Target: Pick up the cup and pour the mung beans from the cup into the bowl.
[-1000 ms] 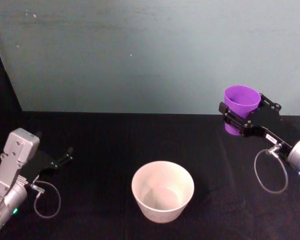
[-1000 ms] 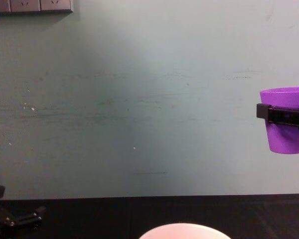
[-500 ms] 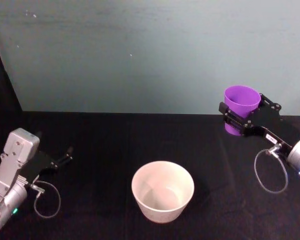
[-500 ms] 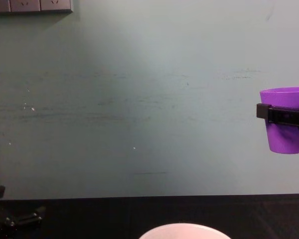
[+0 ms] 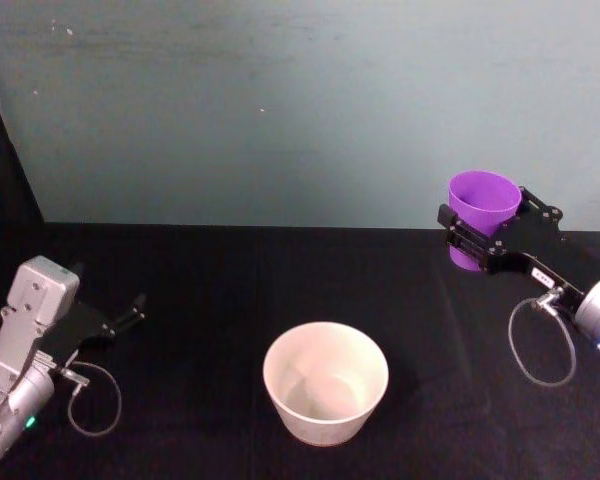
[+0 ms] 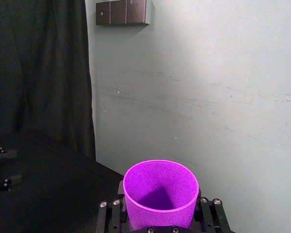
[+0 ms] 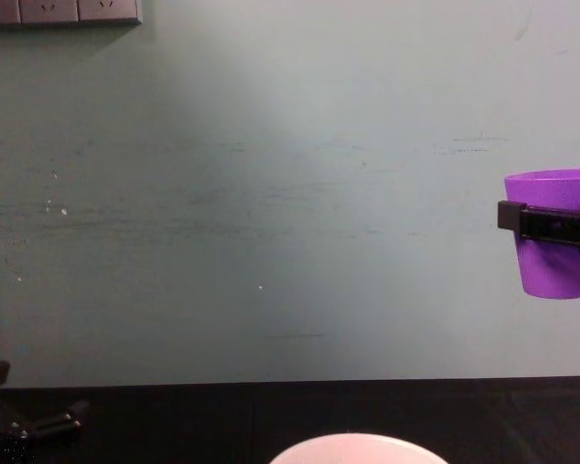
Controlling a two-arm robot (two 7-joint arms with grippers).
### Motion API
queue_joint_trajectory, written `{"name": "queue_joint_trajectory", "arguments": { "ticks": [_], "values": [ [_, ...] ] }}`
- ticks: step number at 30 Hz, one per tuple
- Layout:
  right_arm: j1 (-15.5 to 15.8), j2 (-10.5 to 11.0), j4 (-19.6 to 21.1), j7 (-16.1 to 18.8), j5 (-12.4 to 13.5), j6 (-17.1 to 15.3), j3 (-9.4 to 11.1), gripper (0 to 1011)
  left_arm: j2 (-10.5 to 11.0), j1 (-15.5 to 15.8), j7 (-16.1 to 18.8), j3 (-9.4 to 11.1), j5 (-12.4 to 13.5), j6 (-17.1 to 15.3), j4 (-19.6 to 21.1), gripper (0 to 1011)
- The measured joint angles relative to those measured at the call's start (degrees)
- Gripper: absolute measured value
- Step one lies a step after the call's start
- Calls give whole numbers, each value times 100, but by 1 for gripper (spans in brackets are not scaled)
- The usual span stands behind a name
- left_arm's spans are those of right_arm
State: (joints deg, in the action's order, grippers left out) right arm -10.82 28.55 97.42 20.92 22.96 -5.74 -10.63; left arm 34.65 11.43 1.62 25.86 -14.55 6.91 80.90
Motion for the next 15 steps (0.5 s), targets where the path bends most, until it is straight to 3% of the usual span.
{"name": "queue_joint_trajectory", "arguments": {
  "ticks": [15],
  "values": [
    [0, 0, 0, 0, 0, 0, 0, 743, 0, 0, 0, 0, 0, 0, 0, 1003]
  ]
}}
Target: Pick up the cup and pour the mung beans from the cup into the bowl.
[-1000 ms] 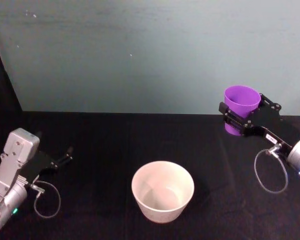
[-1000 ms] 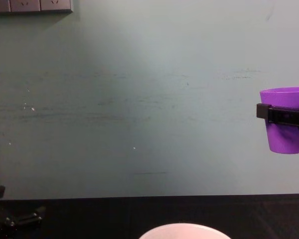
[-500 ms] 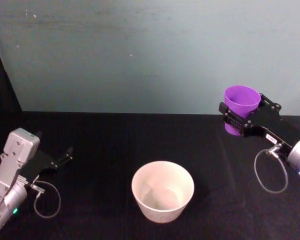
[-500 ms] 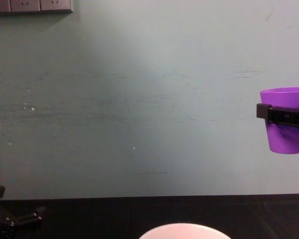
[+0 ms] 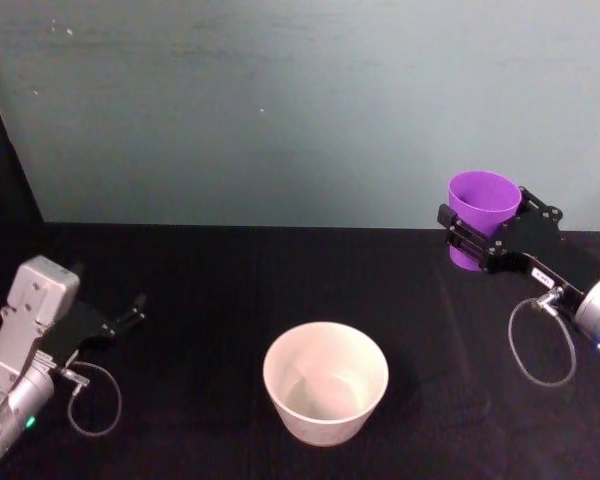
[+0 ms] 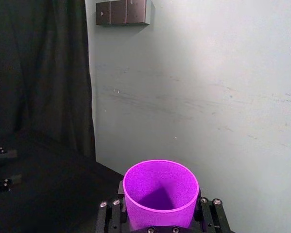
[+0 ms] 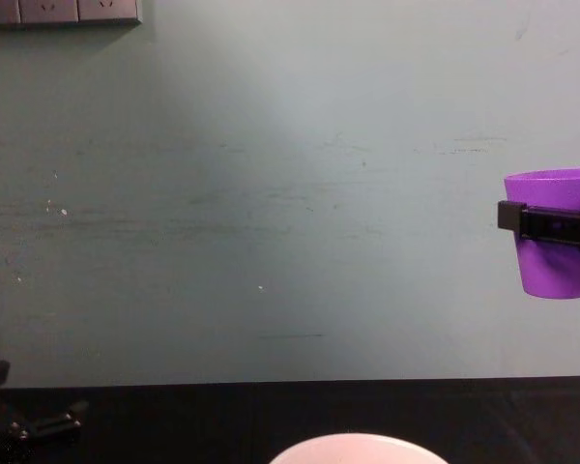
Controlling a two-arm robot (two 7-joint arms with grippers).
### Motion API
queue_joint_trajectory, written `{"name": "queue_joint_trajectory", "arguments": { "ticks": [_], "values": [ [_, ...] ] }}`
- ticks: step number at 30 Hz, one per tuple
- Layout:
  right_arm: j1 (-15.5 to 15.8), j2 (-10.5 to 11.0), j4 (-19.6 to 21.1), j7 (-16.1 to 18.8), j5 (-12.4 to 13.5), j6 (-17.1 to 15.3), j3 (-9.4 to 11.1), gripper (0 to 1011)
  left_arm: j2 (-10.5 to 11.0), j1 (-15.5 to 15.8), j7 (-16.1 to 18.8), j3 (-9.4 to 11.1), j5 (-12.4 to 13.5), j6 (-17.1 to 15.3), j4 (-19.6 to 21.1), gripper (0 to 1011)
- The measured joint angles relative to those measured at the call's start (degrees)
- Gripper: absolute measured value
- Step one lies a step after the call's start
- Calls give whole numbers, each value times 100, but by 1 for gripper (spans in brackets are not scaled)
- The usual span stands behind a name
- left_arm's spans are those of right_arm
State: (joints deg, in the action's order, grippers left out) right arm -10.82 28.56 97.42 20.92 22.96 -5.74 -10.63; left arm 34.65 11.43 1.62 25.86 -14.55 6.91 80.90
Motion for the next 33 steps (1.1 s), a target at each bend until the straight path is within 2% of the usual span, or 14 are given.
{"name": "queue_joint_trajectory", "arguments": {
  "ticks": [33],
  "values": [
    [0, 0, 0, 0, 0, 0, 0, 743, 0, 0, 0, 0, 0, 0, 0, 1004]
  ]
}}
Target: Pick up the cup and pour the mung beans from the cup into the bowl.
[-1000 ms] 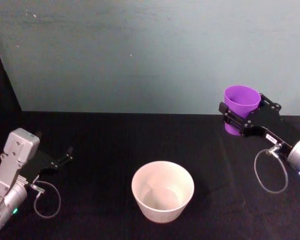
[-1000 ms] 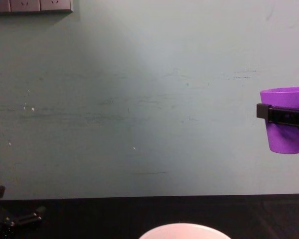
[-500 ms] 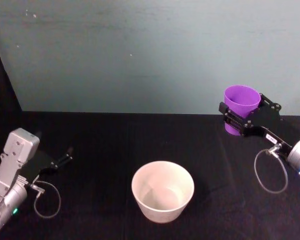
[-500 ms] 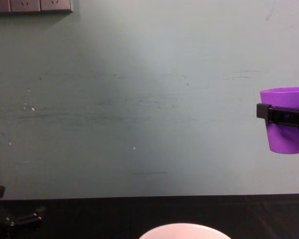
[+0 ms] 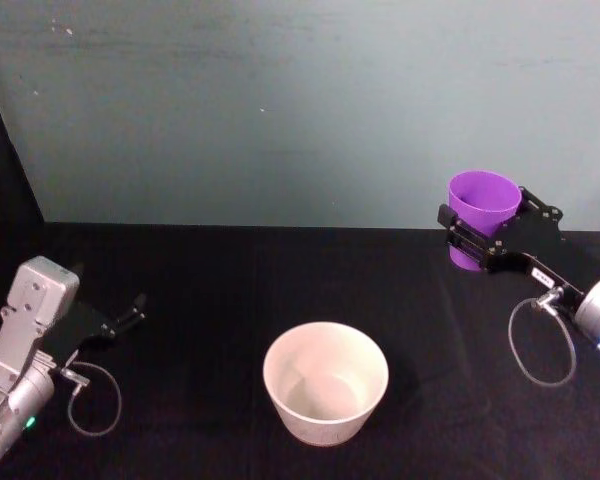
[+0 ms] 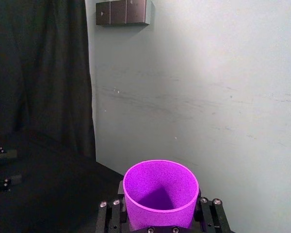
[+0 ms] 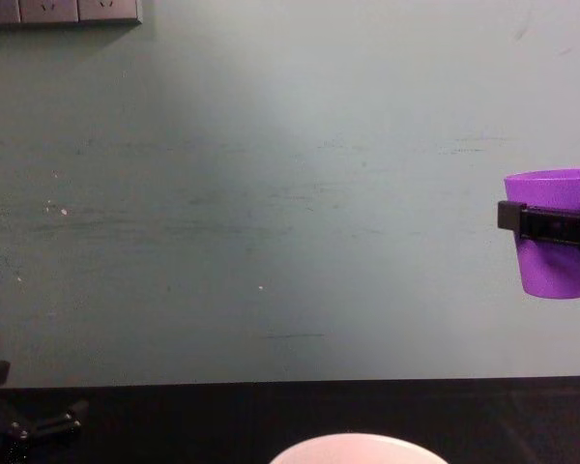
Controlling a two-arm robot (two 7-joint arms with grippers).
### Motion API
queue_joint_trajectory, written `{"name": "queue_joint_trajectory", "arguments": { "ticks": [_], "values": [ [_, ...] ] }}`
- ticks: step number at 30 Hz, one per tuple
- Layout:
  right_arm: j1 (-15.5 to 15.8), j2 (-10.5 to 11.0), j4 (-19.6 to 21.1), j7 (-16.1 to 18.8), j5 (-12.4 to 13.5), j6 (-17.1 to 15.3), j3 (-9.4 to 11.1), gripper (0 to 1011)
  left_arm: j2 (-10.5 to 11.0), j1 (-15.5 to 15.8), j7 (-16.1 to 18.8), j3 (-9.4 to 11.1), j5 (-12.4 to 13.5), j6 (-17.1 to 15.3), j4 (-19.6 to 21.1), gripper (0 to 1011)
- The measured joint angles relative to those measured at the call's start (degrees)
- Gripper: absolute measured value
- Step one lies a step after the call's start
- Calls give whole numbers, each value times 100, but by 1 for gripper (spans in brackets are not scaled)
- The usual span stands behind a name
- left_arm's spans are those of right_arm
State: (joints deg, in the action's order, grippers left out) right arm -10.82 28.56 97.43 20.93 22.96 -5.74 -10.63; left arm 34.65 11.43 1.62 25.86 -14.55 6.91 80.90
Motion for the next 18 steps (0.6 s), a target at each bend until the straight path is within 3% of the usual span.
{"name": "queue_joint_trajectory", "arguments": {
  "ticks": [18],
  "values": [
    [0, 0, 0, 0, 0, 0, 0, 743, 0, 0, 0, 0, 0, 0, 0, 1003]
  ]
}}
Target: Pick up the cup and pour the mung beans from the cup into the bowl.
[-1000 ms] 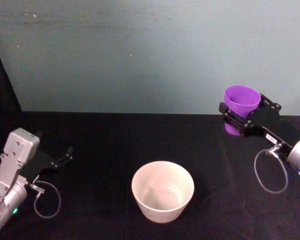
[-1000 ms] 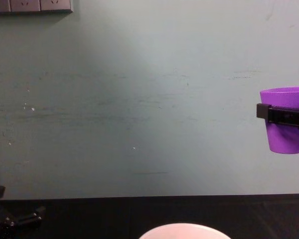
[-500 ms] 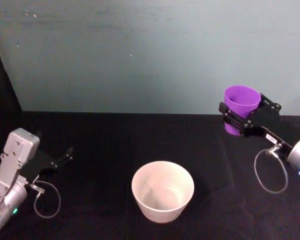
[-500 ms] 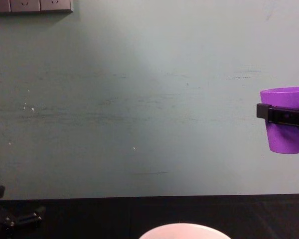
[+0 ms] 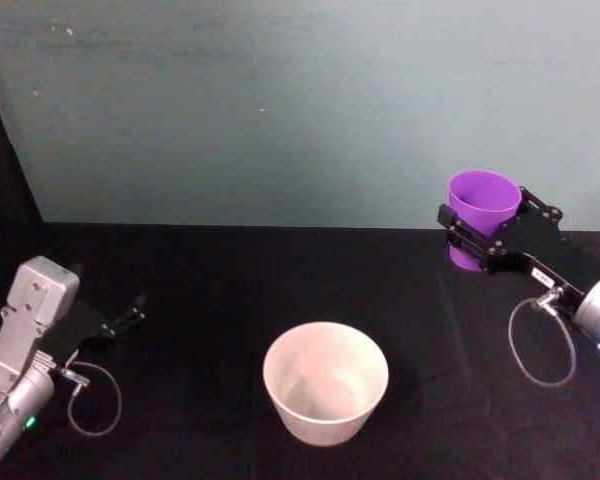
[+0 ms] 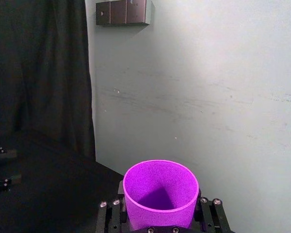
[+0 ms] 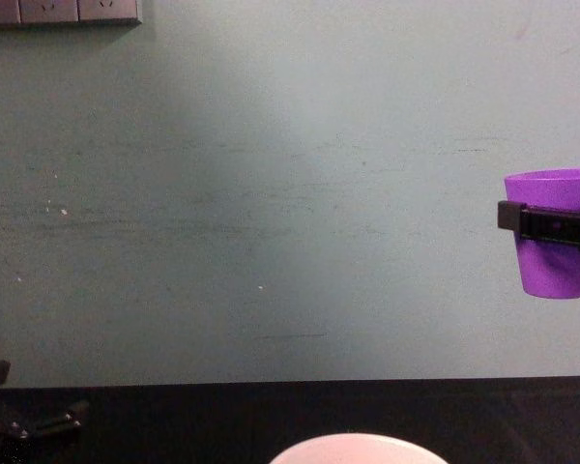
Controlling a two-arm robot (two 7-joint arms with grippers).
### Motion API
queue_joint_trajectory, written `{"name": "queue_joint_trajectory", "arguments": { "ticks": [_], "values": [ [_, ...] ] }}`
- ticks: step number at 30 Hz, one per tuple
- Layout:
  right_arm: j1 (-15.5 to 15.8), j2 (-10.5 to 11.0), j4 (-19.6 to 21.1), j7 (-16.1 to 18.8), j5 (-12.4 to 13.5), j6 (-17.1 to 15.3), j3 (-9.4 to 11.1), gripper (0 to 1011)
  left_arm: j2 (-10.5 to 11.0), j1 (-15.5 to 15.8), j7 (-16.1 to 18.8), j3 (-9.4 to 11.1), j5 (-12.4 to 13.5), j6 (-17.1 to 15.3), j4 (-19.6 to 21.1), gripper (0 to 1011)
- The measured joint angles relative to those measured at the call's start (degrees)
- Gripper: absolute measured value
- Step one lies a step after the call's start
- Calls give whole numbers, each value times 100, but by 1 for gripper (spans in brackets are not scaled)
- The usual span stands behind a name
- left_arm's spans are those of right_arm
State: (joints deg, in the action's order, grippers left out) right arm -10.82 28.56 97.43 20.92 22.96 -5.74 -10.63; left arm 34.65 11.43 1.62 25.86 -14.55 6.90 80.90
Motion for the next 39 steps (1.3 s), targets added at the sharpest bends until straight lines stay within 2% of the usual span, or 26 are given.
{"name": "queue_joint_trajectory", "arguments": {
  "ticks": [39],
  "values": [
    [0, 0, 0, 0, 0, 0, 0, 743, 0, 0, 0, 0, 0, 0, 0, 1003]
  ]
}}
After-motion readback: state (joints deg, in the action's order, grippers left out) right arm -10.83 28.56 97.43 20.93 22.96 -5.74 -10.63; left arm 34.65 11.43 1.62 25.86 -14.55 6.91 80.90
